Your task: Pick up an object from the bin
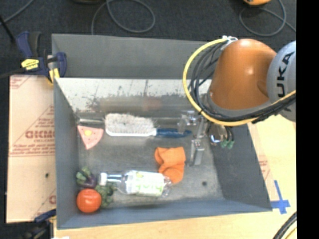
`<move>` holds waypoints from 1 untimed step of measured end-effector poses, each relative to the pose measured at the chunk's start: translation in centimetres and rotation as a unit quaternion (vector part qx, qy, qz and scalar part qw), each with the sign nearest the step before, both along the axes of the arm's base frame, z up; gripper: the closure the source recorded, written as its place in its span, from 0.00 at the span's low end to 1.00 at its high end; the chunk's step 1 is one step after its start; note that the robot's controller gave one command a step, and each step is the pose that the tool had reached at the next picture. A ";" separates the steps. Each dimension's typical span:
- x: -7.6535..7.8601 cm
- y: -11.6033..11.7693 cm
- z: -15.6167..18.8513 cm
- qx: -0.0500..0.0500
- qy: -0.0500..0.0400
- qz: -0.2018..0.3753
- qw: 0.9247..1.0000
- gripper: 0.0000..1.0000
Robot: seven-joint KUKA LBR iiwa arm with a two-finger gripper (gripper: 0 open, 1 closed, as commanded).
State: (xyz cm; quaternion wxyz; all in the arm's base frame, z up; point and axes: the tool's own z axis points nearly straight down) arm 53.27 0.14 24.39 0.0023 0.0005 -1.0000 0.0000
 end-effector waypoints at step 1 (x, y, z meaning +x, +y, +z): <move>0.1 0.0 0.4 0.000 -0.004 0.000 1.000 0.00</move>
Offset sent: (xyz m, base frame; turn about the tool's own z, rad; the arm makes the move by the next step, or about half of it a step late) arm -0.0207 -0.0042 -0.1272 -0.0606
